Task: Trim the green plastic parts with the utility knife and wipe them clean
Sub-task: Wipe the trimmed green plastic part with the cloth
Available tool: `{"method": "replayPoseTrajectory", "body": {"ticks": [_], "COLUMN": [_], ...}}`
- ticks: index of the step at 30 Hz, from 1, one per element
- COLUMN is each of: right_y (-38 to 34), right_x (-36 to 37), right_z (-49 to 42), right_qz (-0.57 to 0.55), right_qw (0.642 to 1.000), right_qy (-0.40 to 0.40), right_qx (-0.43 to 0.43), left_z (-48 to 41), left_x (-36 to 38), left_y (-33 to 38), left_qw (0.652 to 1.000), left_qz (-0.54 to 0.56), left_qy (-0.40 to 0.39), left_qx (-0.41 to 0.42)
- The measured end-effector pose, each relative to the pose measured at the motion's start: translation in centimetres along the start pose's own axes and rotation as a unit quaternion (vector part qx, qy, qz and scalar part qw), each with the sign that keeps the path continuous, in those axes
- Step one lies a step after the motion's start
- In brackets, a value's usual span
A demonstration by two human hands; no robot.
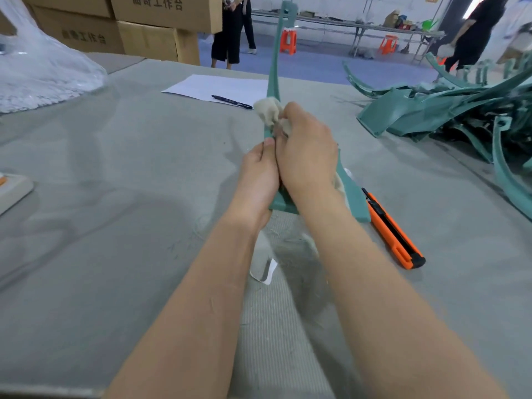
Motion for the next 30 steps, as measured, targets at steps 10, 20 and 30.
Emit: {"method": "replayPoseTrajectory", "body": {"ticks": [10, 20, 30], "right_y": [3.9, 1.8, 1.4], "right_x": [-0.5, -0.3, -0.3], "right_z": [3.3, 1.1, -1.4], "right_qz": [0.032, -0.106, -0.034], "right_qw": [0.997, 0.994, 0.995], "right_qy": [-0.075, -0.001, -0.081], "right_qx": [-0.003, -0.01, 0.045], "left_z": [-0.4, -0.3, -0.5], "left_x": [-1.4, -1.0, -1.4], "left_y": [-0.2, -0.1, 0.1], "left_qw": [0.998, 0.997, 0.992], "left_qz": [-0.054, -0.072, -0.113], "left_qy": [0.037, -0.021, -0.038], "left_qx": [0.003, 0.03, 0.047]}}
Point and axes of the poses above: each hand's wrist, its own z-axis away from the middle knuckle, its own x-axis out of the palm, y = z × x, the point moved 1 cm from there along -z, towards the middle knuckle, and after that the axes turned 2 degrees about x, right-handed, at the moved point
